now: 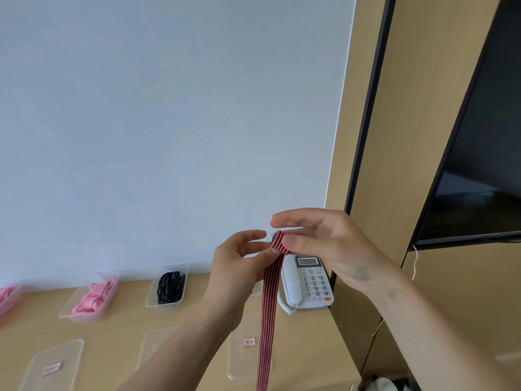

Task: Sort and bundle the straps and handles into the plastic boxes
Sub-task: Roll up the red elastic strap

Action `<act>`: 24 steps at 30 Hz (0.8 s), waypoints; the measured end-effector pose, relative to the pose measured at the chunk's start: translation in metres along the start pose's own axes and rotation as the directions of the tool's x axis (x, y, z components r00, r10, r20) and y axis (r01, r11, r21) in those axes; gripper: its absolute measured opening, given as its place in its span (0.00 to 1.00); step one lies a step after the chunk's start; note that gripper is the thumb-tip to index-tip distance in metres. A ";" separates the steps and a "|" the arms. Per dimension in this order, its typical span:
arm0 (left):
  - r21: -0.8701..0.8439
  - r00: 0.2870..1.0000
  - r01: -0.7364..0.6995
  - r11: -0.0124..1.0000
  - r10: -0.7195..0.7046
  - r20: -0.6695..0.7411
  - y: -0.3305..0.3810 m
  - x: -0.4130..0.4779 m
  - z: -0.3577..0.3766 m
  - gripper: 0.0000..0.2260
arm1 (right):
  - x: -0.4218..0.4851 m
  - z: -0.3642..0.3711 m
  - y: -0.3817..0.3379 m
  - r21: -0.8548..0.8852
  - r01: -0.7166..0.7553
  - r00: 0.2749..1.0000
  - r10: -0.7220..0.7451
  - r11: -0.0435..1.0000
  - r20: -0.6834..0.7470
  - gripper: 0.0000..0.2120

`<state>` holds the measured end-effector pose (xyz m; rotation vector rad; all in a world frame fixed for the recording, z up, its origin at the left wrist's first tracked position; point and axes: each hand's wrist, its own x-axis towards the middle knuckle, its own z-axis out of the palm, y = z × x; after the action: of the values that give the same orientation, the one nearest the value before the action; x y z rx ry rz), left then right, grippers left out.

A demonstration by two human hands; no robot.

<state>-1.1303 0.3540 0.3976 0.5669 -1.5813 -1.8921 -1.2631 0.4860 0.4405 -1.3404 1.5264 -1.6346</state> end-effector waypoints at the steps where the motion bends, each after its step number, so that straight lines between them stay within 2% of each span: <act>1: 0.020 1.000 0.020 1.000 -0.020 0.009 0.000 0.000 0.000 0.10 | -0.001 -0.001 -0.001 -0.022 0.019 1.000 -0.019 1.000 -0.014 0.21; 3: 0.064 0.998 0.038 0.997 -0.041 0.055 0.000 -0.002 0.000 0.03 | -0.002 -0.003 -0.001 -0.073 0.066 0.997 -0.069 0.995 -0.037 0.26; 6: 0.079 0.991 0.029 0.996 -0.039 0.129 0.001 -0.004 0.000 0.10 | -0.003 -0.002 0.001 -0.148 0.120 0.991 -0.127 0.982 -0.035 0.31; 11: -0.085 0.977 0.055 0.995 -0.036 0.208 0.010 -0.008 0.004 0.13 | -0.005 0.003 0.003 -0.321 0.185 0.978 -0.205 0.929 -0.030 0.33; 17: -0.117 0.977 -0.013 0.993 0.037 0.208 0.011 -0.008 0.003 0.05 | -0.006 0.007 0.006 -0.540 0.233 0.963 -0.268 0.809 0.014 0.35; 19: -0.109 0.979 -0.039 0.993 0.059 0.193 0.010 -0.010 0.004 0.07 | -0.005 0.008 0.006 -0.454 0.181 0.976 -0.218 0.873 -0.030 0.31; 21: -0.105 0.981 -0.073 0.992 0.090 0.169 0.011 -0.012 0.005 0.08 | -0.001 0.008 0.006 -0.362 0.076 0.970 -0.153 0.929 -0.189 0.23; 22: -0.113 0.983 -0.089 0.990 0.106 0.151 0.012 -0.013 0.005 0.09 | 0.002 0.007 0.007 -0.353 0.024 0.957 -0.123 0.935 -0.262 0.20; 24: -0.133 0.985 -0.106 0.985 0.122 0.122 0.013 -0.014 0.006 0.13 | 0.004 0.008 0.011 -0.347 -0.006 0.949 -0.104 0.938 -0.298 0.15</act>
<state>-1.1221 0.3668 0.4108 0.2975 -1.5267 -1.9584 -1.2600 0.4769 0.4306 -1.3469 2.0610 -1.7323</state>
